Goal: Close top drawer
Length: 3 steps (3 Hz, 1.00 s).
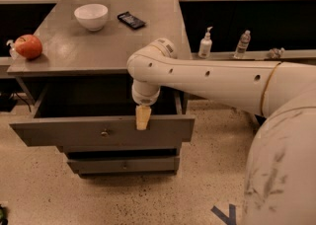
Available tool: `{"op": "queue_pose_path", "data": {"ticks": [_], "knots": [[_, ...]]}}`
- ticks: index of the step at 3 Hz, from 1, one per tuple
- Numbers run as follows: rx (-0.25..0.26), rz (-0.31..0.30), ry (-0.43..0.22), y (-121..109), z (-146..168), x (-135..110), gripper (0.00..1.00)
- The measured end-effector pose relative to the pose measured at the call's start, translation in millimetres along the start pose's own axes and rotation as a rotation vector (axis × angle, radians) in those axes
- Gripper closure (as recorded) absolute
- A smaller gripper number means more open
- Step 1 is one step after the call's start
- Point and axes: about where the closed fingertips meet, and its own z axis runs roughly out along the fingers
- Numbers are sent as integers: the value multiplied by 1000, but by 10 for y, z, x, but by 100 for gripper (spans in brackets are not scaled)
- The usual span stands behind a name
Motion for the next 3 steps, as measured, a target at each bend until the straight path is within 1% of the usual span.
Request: {"op": "queue_pose_path", "data": {"ticks": [1,2,3], "knots": [[11,12,3,-120,11,41,23],[20,23,11,-189,30,78,25],[48,35,-1,-189,-44,86,26]]}}
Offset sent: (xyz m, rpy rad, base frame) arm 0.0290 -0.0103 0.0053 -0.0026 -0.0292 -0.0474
